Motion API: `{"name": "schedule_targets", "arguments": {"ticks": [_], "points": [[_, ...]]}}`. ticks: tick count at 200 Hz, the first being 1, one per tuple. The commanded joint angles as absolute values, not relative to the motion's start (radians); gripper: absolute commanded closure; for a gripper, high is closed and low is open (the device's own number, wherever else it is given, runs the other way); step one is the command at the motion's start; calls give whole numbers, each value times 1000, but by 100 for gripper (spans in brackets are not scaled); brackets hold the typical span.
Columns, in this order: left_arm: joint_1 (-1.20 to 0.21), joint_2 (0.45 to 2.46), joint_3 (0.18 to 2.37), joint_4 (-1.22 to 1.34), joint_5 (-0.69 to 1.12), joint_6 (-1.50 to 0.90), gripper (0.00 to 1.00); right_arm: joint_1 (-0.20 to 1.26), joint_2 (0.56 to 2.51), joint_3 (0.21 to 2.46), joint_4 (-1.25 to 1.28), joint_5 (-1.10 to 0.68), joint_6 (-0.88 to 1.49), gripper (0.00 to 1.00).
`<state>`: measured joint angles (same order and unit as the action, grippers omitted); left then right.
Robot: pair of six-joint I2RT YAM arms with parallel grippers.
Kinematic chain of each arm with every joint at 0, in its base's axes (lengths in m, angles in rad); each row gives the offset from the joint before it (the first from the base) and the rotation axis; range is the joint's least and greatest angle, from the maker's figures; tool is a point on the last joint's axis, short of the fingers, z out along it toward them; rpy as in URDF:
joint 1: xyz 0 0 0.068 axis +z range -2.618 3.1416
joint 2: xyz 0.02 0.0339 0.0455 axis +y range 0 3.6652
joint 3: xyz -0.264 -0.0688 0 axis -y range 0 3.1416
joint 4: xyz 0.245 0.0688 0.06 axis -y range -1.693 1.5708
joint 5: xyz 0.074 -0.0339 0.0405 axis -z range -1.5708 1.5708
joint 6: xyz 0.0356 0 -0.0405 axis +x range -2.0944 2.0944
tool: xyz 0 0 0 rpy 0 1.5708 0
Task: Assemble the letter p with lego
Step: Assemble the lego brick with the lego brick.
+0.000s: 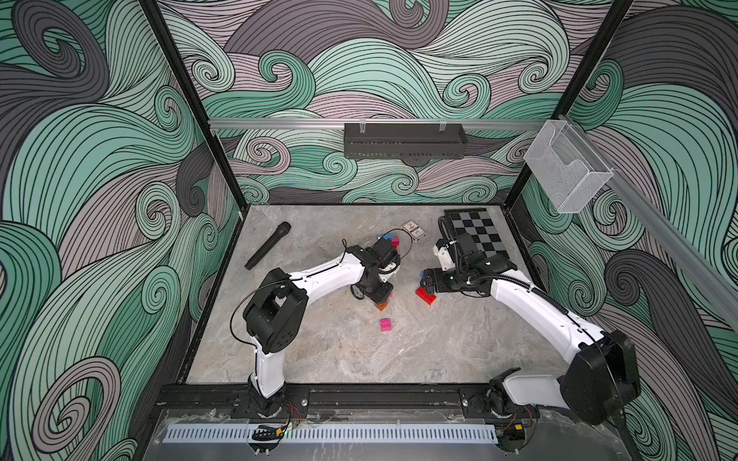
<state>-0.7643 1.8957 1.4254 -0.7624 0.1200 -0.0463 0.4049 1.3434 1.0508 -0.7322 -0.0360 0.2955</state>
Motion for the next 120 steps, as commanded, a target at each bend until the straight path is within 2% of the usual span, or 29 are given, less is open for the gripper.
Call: {"name": "schedule_targets", "arguments": {"ticks": [1, 120], "points": [[-775, 1931, 1474, -772, 134, -38, 74, 399, 1334, 1040, -742, -47, 305, 13], [-785, 2008, 1536, -837, 111, -51, 75, 396, 1356, 1035, -734, -53, 301, 13]]}}
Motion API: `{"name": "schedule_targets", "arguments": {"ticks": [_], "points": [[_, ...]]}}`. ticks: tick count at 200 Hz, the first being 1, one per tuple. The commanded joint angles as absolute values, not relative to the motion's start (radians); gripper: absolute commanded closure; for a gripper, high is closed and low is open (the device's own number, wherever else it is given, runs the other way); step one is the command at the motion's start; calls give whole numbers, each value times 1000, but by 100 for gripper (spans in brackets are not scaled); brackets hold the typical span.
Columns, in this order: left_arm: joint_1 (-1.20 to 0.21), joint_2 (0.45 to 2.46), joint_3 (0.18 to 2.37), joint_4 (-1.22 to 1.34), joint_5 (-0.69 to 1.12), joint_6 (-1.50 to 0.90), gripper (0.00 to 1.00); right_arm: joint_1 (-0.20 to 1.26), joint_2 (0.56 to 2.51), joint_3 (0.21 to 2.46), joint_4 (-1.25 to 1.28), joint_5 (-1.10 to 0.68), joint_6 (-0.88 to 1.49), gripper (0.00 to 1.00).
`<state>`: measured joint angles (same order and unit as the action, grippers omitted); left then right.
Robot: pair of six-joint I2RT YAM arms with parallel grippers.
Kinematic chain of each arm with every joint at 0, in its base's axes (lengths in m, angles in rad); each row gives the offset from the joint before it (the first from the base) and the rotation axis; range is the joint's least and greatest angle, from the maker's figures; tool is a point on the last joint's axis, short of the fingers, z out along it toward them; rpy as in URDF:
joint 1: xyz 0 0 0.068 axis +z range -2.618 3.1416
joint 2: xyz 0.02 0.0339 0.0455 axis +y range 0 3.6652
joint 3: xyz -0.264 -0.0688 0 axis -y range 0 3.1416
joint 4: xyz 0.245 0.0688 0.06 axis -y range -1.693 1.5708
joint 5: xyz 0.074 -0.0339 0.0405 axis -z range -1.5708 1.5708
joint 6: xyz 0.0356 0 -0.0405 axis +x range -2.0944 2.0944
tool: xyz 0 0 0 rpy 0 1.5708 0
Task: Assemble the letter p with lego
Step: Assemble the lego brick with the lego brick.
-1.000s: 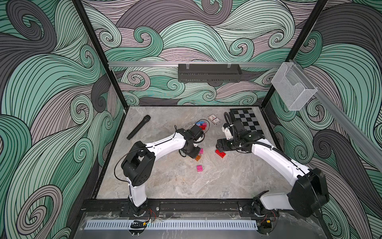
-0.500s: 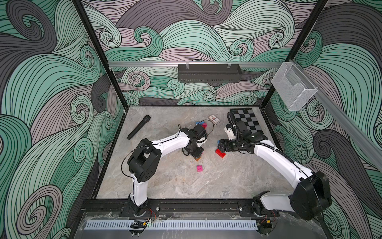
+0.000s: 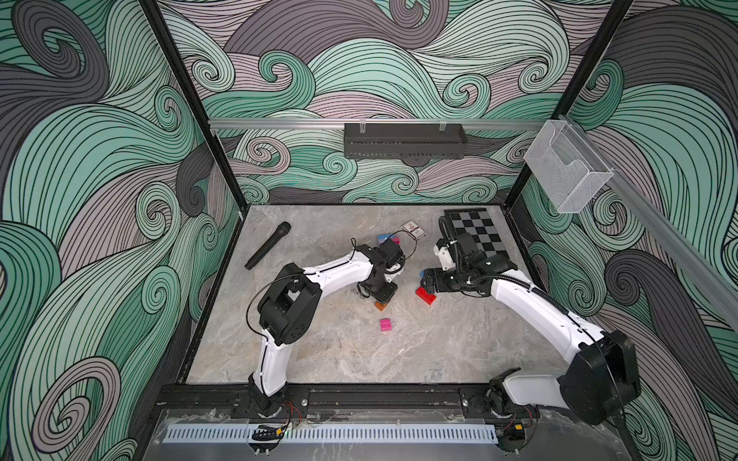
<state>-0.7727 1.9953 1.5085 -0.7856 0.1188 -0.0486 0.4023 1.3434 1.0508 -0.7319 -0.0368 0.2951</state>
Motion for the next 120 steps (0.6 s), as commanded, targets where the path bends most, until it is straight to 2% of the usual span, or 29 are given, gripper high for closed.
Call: {"name": "schedule_targets", "arguments": {"ticks": [1, 120], "points": [[-784, 2008, 1536, -837, 111, -51, 75, 396, 1356, 1034, -734, -53, 301, 13], [-788, 2029, 1525, -827, 109, -46, 75, 395, 1359, 1032, -731, -55, 301, 13]]}}
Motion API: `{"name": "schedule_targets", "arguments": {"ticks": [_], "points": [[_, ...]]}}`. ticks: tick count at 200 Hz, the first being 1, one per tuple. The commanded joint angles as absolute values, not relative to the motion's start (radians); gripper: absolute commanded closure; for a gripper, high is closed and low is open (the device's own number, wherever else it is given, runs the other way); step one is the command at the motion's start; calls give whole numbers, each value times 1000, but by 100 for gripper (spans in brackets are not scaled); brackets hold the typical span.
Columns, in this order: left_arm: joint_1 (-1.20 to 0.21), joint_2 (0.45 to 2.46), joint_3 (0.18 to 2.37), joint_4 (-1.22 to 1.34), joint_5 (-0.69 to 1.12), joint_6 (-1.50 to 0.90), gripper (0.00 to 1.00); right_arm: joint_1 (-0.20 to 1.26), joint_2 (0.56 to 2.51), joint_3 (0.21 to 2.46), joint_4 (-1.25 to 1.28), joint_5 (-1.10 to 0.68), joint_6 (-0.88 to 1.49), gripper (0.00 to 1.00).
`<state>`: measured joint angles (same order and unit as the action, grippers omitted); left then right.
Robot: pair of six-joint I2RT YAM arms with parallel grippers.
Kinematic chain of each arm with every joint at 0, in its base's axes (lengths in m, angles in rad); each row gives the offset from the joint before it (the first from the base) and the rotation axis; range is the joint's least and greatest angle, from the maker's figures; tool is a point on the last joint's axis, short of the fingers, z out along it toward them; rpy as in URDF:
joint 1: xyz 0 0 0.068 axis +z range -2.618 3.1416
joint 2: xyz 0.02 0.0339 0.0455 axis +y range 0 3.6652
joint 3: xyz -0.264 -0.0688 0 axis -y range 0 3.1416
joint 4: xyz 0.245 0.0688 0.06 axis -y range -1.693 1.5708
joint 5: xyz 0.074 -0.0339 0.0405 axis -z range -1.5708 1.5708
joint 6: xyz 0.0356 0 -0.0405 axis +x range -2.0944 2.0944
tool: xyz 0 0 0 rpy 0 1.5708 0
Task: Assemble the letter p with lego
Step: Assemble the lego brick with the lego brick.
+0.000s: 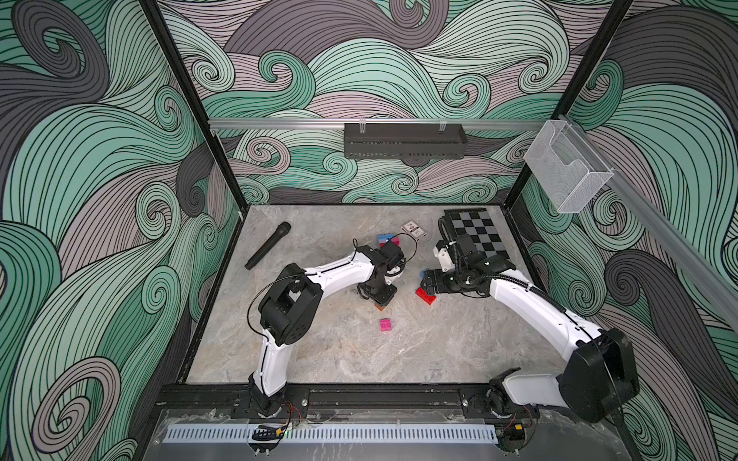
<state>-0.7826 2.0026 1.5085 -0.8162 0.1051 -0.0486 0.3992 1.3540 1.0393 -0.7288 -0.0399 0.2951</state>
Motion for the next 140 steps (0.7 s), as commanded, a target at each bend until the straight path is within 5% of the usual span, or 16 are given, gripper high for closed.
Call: {"name": "schedule_targets", "arguments": {"ticks": [1, 140], "points": [[-788, 2029, 1526, -827, 109, -46, 75, 396, 1359, 1031, -731, -55, 301, 13], [-801, 2067, 1532, -859, 102, 83, 76, 396, 1364, 1031, -724, -65, 299, 14]]}}
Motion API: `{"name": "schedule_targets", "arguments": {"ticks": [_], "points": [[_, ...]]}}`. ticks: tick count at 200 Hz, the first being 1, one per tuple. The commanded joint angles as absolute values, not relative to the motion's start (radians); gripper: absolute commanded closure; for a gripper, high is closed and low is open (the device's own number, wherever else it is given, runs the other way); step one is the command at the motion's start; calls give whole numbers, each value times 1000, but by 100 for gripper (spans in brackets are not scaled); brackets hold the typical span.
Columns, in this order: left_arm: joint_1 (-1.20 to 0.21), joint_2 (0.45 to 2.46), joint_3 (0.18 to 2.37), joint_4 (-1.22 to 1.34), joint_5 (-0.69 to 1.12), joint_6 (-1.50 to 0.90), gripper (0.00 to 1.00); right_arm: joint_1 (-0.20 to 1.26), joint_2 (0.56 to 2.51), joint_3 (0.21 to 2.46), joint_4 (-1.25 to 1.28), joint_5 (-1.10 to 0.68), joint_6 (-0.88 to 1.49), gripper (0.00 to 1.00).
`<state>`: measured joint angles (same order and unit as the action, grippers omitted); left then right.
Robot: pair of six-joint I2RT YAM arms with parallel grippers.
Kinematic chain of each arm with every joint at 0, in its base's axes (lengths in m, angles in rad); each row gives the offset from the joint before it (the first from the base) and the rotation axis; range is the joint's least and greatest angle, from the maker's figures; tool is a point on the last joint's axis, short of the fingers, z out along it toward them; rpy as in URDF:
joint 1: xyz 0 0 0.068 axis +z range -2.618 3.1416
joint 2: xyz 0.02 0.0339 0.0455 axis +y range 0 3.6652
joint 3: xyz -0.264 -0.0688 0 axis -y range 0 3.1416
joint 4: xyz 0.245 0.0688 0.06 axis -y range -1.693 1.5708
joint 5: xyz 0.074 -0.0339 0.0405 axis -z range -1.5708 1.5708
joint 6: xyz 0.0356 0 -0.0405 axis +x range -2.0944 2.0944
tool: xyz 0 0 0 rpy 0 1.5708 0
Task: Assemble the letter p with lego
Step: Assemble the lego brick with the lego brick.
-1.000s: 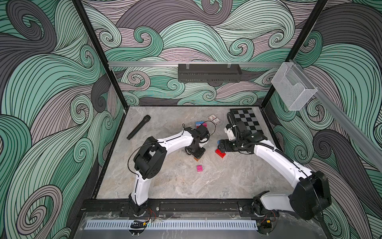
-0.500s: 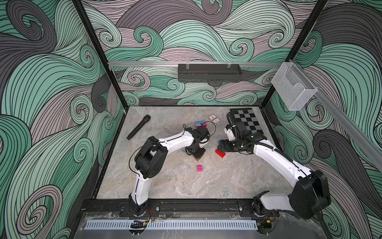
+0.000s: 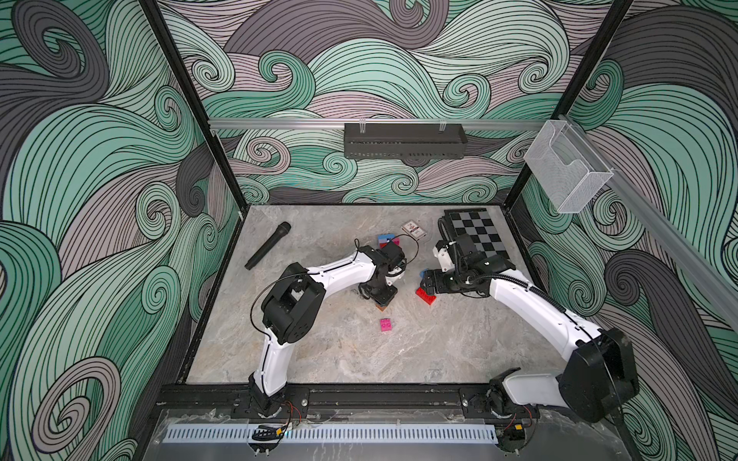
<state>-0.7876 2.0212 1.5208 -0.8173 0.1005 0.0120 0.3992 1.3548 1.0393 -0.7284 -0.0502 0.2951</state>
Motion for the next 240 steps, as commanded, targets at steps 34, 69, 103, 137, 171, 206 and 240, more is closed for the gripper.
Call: {"name": "schedule_targets", "arguments": {"ticks": [34, 69, 103, 137, 171, 206, 240], "points": [[-801, 2115, 1581, -935, 86, 101, 77, 396, 1362, 1030, -724, -66, 299, 13], [-807, 2131, 1578, -949, 77, 109, 77, 396, 1362, 1028, -722, -66, 301, 14], [-808, 2132, 1594, -967, 63, 115, 78, 396, 1362, 1026, -721, -66, 300, 13], [-811, 2123, 1628, -998, 33, 118, 78, 396, 1362, 1026, -719, -64, 301, 14], [-813, 2085, 1643, -984, 40, 118, 78, 396, 1358, 1027, -719, -59, 300, 14], [-814, 2062, 1670, -997, 60, 114, 78, 396, 1355, 1026, -720, -57, 301, 14], [-814, 2062, 1680, -1002, 71, 101, 78, 396, 1352, 1025, -720, -57, 299, 14]]}}
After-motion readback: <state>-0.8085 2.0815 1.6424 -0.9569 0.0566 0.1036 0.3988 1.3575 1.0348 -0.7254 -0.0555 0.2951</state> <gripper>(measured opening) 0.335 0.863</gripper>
